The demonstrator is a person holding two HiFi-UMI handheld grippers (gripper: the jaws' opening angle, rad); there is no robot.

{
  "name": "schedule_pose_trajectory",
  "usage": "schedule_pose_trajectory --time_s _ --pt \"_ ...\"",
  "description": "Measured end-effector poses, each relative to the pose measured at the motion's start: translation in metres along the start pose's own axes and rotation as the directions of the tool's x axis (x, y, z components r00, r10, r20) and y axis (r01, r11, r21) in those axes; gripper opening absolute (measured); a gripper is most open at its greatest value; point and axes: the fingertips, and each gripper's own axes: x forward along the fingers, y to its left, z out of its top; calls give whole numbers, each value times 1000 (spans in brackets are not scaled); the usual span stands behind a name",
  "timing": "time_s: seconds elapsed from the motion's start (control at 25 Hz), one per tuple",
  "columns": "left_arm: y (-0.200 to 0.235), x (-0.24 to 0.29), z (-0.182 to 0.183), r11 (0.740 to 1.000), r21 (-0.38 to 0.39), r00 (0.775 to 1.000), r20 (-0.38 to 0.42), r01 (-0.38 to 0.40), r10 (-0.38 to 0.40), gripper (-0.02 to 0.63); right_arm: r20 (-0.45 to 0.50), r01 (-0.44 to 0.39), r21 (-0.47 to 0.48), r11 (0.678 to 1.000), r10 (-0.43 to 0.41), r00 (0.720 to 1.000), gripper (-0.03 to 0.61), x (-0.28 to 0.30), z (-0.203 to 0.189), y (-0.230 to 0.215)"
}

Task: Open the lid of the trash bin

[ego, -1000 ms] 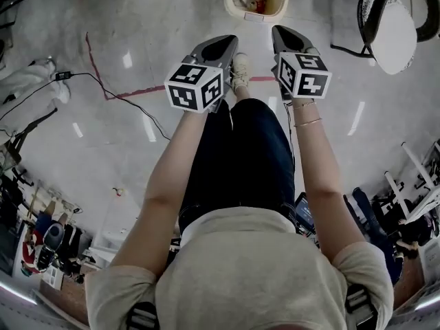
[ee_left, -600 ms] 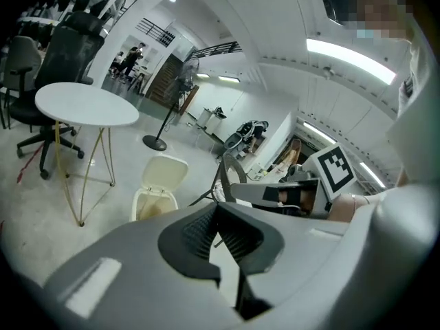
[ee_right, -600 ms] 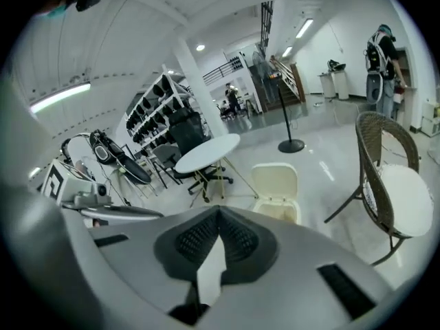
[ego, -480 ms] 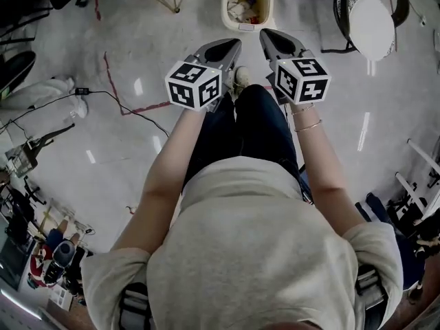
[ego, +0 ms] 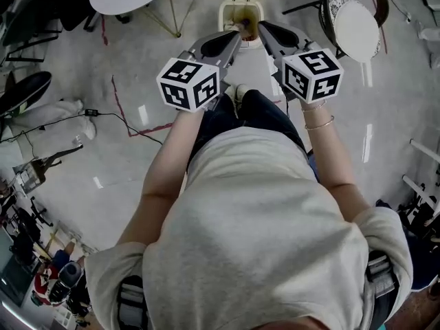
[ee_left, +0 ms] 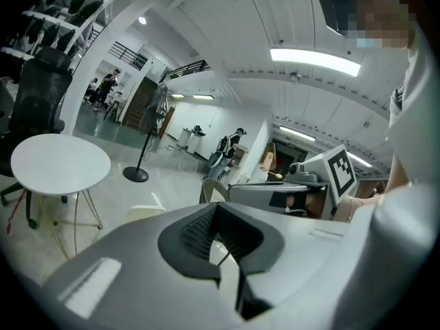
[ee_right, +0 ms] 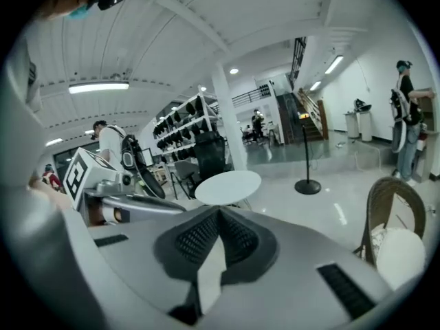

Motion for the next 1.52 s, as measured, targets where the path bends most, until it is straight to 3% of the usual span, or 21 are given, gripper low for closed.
schedule_pose_trajectory --time_s 0.16,0.52,0.8,1.04,1.24,1.52 --pt "-16 -1 9 1000 8 999 42 19 -20 9 14 -107 -29 994 107 994 6 -11 13 13" --pt "-11 -2 18 1000 5 997 74 9 -10 9 -27 -163 -178 970 161 987 6 -28 22 21" --pt "-10 1 14 999 45 998 60 -3 0 9 -60 -173 -191 966 165 984 6 -35 13 18" --pt "-11 -2 18 998 58 998 59 3 -6 9 -105 -254 -223 941 235 966 6 -29 18 36" --pt "-14 -1 16 998 59 998 61 5 -9 9 -124 -250 -268 930 224 967 6 -28 20 41" --pt "-9 0 15 999 44 998 62 -14 11 9 -41 -192 -206 960 187 981 6 -22 27 44"
